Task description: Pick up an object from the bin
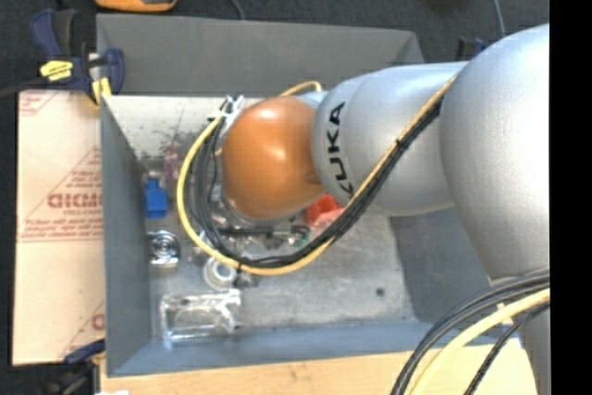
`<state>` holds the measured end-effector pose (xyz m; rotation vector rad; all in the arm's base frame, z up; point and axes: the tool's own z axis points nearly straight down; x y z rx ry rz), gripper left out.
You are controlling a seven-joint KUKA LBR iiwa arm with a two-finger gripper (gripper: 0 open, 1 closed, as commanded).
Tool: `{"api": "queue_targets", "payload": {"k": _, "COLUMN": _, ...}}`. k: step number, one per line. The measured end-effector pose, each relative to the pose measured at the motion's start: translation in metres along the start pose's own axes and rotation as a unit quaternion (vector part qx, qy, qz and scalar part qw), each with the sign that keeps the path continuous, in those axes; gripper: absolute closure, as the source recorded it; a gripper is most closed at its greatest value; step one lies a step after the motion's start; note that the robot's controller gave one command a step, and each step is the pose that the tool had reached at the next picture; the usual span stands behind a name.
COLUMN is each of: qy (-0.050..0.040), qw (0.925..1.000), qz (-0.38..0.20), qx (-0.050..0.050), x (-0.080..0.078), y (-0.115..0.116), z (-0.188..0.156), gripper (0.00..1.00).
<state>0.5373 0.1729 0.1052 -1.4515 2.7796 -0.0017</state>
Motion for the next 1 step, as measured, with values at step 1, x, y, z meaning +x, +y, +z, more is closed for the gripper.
{"api": "queue_targets", "payload": {"k": 1, "qy": 0.0001, "qw": 1.0, "qz": 0.004, "qx": 0.0, "x": -0.0003, "y": -0.0015, "z": -0.0095, "gripper": 1.0}}
